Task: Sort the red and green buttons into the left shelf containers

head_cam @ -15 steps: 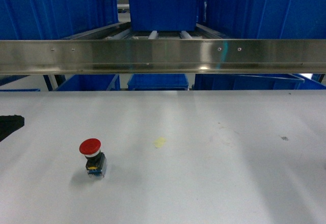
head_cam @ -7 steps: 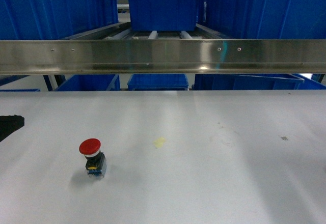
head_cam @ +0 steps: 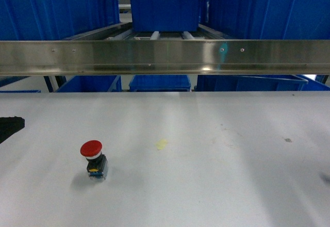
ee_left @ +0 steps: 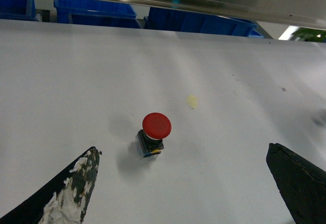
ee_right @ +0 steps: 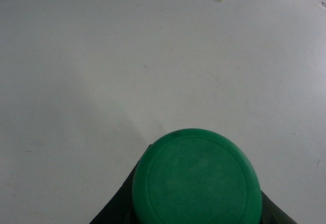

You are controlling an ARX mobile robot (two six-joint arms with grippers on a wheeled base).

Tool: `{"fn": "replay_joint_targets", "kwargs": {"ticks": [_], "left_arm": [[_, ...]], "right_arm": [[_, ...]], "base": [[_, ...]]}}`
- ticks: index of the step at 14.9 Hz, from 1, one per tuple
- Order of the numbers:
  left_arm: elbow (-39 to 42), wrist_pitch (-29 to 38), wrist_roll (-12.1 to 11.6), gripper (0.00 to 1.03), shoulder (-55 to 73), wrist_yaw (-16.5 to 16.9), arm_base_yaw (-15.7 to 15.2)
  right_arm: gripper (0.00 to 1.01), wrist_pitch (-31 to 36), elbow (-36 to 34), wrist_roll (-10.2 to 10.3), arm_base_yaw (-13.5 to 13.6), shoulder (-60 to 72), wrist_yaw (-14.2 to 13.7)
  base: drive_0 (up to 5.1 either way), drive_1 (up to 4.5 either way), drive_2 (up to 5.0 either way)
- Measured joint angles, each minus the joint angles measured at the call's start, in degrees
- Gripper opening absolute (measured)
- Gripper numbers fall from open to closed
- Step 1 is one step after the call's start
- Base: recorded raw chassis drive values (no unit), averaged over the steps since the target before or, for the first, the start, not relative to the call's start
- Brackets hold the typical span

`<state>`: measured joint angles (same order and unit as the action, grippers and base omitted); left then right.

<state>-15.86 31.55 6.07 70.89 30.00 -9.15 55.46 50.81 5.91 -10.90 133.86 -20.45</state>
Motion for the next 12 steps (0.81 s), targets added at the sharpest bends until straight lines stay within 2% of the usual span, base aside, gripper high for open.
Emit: {"fn": "replay_joint_targets", "kwargs": {"ticks": [1, 7, 10, 11, 12], "left_arm": [[0.0, 0.0, 0.0, 0.98, -0.02, -0.02, 0.0], [0.0, 0.0, 0.0, 0.98, 0.0, -0.02, 0.0], [0.0, 0.02, 0.0, 0.98, -0.02, -0.02, 0.0], [0.0, 0.0, 0.0, 0.98, -0.02, 0.0, 0.0], [0.0, 0.0, 0.0, 0.98, -0.02, 0.0, 0.0]], "right_arm": [[0.26, -0.52, -1.86, 0.0, 0.22, -2.12, 1.55], [0.26, -0.81, -5.99, -0.2, 1.36, -9.4, 4.79], [0.26, -1.44, -9.46, -1.2, 3.32, -22.32, 8.55], [0.26, -3.43, -10.32, -1.4, 3.58, -26.14, 9.6], [0.26, -4.59, -11.56, -1.68, 4.2, -29.51, 9.92]], "base": [[0.0, 0.0, 0.0], [0.0, 0.0, 0.0], [0.0, 0.0, 0.0], [0.0, 0.0, 0.0], [0.0, 0.0, 0.0]]}}
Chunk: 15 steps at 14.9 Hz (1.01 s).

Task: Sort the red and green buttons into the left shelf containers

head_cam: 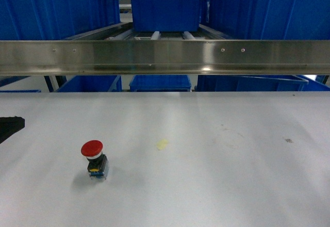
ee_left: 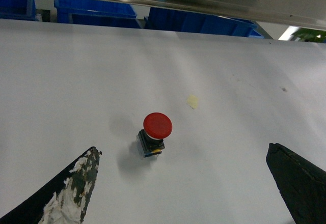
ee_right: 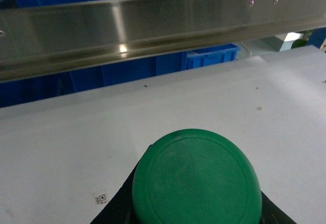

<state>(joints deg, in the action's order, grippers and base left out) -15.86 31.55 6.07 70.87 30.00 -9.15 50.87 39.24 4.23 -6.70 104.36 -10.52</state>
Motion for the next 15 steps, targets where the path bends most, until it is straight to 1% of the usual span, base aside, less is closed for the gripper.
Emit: {"fn": "replay_joint_targets", "kwargs": {"ticks": [1, 2, 3, 4, 5, 6, 7, 8, 9, 10, 11, 12, 13, 15], "left_arm": [[0.0, -0.02, 0.0, 0.98, 0.0, -0.02, 0.0], [0.0, 0.0, 0.0, 0.98, 0.0, -0.02, 0.0], [0.0, 0.02, 0.0, 0.98, 0.0, -0.04, -0.04], [0.0, 0.0, 0.0, 0.98, 0.0, -0.02, -0.07], [0.0, 0.02, 0.0, 0.98, 0.0, 0.0, -0.07], [0.0, 0.0, 0.0, 0.98, 0.0, -0.02, -0.07], [0.0, 0.02, 0.0, 0.98, 0.0, -0.02, -0.07], [-0.15, 1.7, 0.0, 0.98, 1.14, 0.22, 0.7], [-8.13, 4.42, -0.42, 0.98, 12.37, 0.72, 5.2], [-14.21, 3.67, -2.67, 0.98, 21.81, -0.13, 7.72], [-16.76, 3.17, -4.66, 0.98, 26.38, -1.05, 8.41], [-19.02, 1.92, -5.7, 0.98, 29.57, -1.31, 8.94], [-20.28, 3.19, -6.88, 0.98, 32.09, -1.7, 9.29], [-23.43, 2.84, -9.51, 0.98, 37.05, -2.12, 10.29]], "right_arm": [[0.26, -2.58, -2.1, -0.02, 0.02, -4.63, 1.79], [0.26, -4.94, -6.14, -1.25, -0.79, -14.38, 2.95], [0.26, -8.55, -7.96, -2.82, -3.26, -23.93, 6.21], [0.26, -11.28, -8.59, -5.73, -4.57, -28.26, 7.96], [0.26, -13.53, -8.59, -6.95, -4.57, -29.09, 8.74], [0.26, -14.01, -8.68, -8.41, -4.57, -29.42, 9.09], [0.26, -13.88, -8.68, -8.9, -4.57, -29.51, 9.09], [0.26, -13.97, -8.68, -9.29, -4.57, -29.51, 9.09], [0.26, -13.92, -8.68, -9.73, -4.55, -29.53, 9.29], [0.26, -13.99, -8.68, -9.86, -4.57, -29.51, 9.27], [0.26, -13.94, -8.68, -9.86, -4.57, -29.51, 9.27], [0.26, -13.94, -8.68, -9.86, -4.57, -29.53, 9.27], [0.26, -13.97, -8.68, -9.86, -4.57, -29.51, 9.27], [0.26, -13.97, -8.68, -9.88, -4.55, -29.51, 9.27]], "base": [[0.0, 0.0, 0.0], [0.0, 0.0, 0.0], [0.0, 0.0, 0.0], [0.0, 0.0, 0.0], [0.0, 0.0, 0.0], [0.0, 0.0, 0.0], [0.0, 0.0, 0.0], [0.0, 0.0, 0.0], [0.0, 0.0, 0.0], [0.0, 0.0, 0.0], [0.0, 0.0, 0.0], [0.0, 0.0, 0.0], [0.0, 0.0, 0.0], [0.0, 0.0, 0.0]]}}
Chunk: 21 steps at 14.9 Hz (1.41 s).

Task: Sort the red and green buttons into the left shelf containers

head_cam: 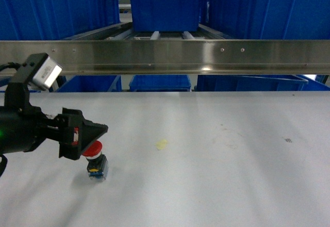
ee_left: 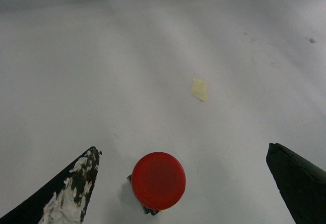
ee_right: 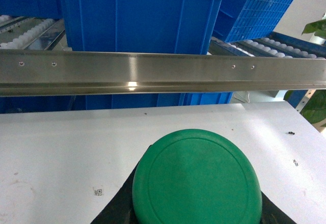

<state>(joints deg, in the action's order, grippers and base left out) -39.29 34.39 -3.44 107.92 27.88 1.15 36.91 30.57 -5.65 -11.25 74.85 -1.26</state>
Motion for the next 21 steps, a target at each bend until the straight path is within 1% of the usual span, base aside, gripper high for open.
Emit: {"fn": "replay_joint_targets", "kwargs": {"ticks": [2, 4, 5, 6, 7, 9, 10, 12, 13, 15, 19, 20, 21], "left_arm": [[-1.55, -1.11, -1.51, 0.98, 3.04, -0.28, 1.49], [-2.45, -2.12, -2.27, 0.98, 4.07, -0.13, 3.02], [-3.48, -0.68, -4.22, 0.98, 5.35, -3.04, 4.76], [-3.41, 0.81, -4.96, 0.98, 6.29, -5.57, 4.61], [-3.39, 0.63, -5.68, 0.98, 6.82, -7.1, 4.31], [-3.37, 1.77, -6.29, 0.98, 8.57, -8.63, 4.24], [-3.5, 1.88, -6.99, 0.98, 9.66, -8.79, 4.31], [-4.26, 2.03, -7.63, 0.98, 11.37, -9.27, 4.39], [-4.55, 3.3, -8.26, 0.98, 12.28, -10.08, 4.55], [-5.99, 3.17, -9.07, 0.98, 14.78, -10.45, 4.13], [-8.31, 1.22, -9.05, 0.98, 17.66, -10.58, 2.58], [-8.72, 1.29, -9.09, 0.98, 17.77, -10.4, 2.4], [-9.7, 0.46, -9.07, 0.98, 17.88, -9.4, 2.45]], "right_arm": [[0.26, 0.0, 0.0, 0.0, -0.02, 0.0, 0.0], [0.26, 0.0, 0.0, 0.0, -0.02, 0.0, 0.0], [0.25, 0.0, 0.0, 0.0, -0.02, 0.0, 0.0], [0.25, 0.0, 0.0, 0.0, -0.02, 0.0, 0.0], [0.25, 0.0, 0.0, 0.0, -0.02, 0.0, 0.0], [0.25, 0.02, 0.0, 0.0, 0.0, 0.0, 0.0], [0.25, 0.0, 0.0, 0.0, 0.0, 0.0, 0.0], [0.25, 0.0, 0.0, 0.0, 0.0, 0.0, 0.0], [0.25, 0.02, 0.0, 0.0, 0.0, 0.0, 0.0], [0.25, 0.02, 0.0, 0.0, 0.0, -0.02, 0.0], [0.25, 0.0, 0.0, 0.0, -0.02, 0.0, 0.0], [0.25, 0.0, 0.0, 0.0, 0.0, 0.0, 0.0], [0.25, 0.0, 0.0, 0.0, 0.0, 0.0, 0.0]], "base": [[0.0, 0.0, 0.0], [0.0, 0.0, 0.0], [0.0, 0.0, 0.0], [0.0, 0.0, 0.0], [0.0, 0.0, 0.0], [0.0, 0.0, 0.0], [0.0, 0.0, 0.0], [0.0, 0.0, 0.0], [0.0, 0.0, 0.0], [0.0, 0.0, 0.0], [0.0, 0.0, 0.0], [0.0, 0.0, 0.0], [0.0, 0.0, 0.0]]}}
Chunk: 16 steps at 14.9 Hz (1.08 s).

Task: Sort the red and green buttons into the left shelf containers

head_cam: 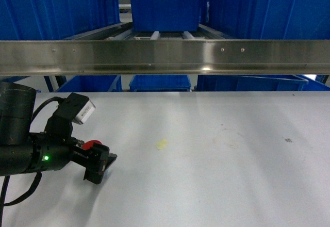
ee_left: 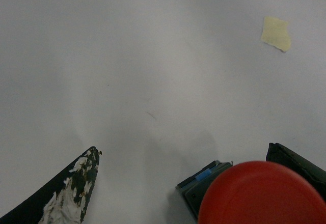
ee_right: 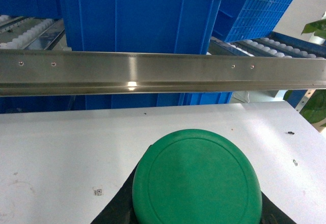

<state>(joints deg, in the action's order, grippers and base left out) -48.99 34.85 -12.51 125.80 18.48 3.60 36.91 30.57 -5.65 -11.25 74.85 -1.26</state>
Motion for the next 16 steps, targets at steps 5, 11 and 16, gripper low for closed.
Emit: {"fn": "replay_joint_targets", "kwargs": {"ticks": [5, 11, 16], "left_arm": [[-0.2, 0.33, -1.42, 0.6, 0.44, 0.59, 0.79], [-0.15, 0.81, -1.44, 0.3, 0.42, 0.5, 0.72], [19.06, 11.5, 5.29, 0.3, -24.39, 0.61, -7.98]], "right_arm": [[0.25, 0.0, 0.0, 0.0, 0.0, 0.0, 0.0], [0.25, 0.0, 0.0, 0.0, 0.0, 0.0, 0.0], [0.25, 0.02, 0.0, 0.0, -0.02, -0.02, 0.0]], "base": [[0.0, 0.0, 0.0], [0.0, 0.0, 0.0], [0.0, 0.0, 0.0]]}}
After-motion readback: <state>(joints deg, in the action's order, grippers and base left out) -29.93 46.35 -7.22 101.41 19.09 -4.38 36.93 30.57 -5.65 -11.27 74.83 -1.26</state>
